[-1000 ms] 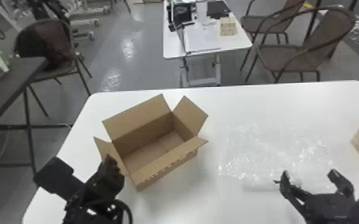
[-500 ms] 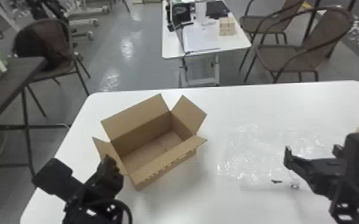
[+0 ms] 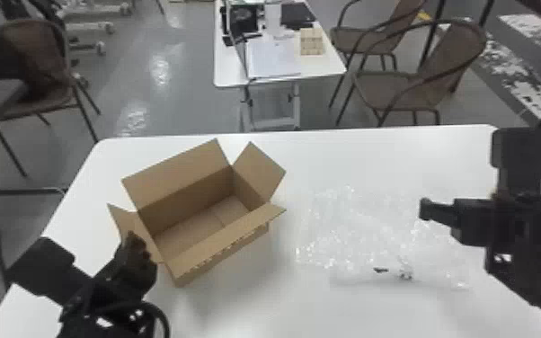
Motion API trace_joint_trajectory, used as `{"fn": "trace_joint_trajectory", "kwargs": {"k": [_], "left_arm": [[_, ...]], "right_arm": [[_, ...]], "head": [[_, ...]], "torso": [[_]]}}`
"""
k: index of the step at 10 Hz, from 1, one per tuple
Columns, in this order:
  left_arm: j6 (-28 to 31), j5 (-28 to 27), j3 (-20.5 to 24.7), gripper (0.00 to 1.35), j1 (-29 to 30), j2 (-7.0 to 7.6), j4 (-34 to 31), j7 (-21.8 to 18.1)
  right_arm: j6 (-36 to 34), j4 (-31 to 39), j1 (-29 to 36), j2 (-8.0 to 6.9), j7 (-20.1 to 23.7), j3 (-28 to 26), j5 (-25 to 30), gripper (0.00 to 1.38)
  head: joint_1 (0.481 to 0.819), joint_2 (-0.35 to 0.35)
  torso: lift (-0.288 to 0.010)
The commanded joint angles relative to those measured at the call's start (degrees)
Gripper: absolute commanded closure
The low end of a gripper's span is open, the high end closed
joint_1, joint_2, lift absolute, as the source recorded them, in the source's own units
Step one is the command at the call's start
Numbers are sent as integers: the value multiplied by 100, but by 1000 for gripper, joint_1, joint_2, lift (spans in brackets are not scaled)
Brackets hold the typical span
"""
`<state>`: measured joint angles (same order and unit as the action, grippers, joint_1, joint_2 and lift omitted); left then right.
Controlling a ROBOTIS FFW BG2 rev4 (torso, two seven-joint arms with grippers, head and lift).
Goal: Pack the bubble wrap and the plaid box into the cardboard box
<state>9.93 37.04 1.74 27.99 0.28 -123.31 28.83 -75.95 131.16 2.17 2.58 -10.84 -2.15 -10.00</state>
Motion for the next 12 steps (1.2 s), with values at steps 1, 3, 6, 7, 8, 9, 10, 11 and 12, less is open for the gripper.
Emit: {"fn": "trace_joint_trajectory", "kwargs": {"k": [1,3,6,7,8,9,10,11,12], "left_arm": [[17,-13,-34,1210,-31,42,0,9],[26,-13,-104,1208,-75,139,9,88],[70,-30,-157,1210,-127,174,44,88],[88,-39,-174,1210,-154,200,53,105],[88,-39,-218,1210,-171,244,62,132],[88,-39,-262,1210,-198,288,71,167],[79,-39,-297,1210,-224,341,88,202],[79,-30,-350,1210,-259,394,106,246],[53,-13,-394,1210,-294,455,123,281]], "right_arm": [[-280,-689,-507,120,-49,-198,-617,116],[-447,-1286,-982,138,-190,-198,-740,117],[-755,-2271,-1562,252,-199,-225,-1021,122],[-763,-2613,-1729,252,-199,-216,-1109,122],[-781,-2983,-1913,279,-199,-225,-1232,122],[-763,-3308,-2054,287,-199,-225,-1329,122],[-746,-3624,-2212,287,-199,-225,-1364,121],[-693,-3853,-2309,296,-199,-225,-1399,117],[-632,-3967,-2344,279,-199,-225,-1417,117]], "head": [[695,59],[695,57],[695,49],[695,47],[695,48],[695,49],[695,50],[695,51],[695,50]], "torso": [[-102],[-102],[-102],[-102],[-102],[-102],[-102],[-102],[-102]]}}
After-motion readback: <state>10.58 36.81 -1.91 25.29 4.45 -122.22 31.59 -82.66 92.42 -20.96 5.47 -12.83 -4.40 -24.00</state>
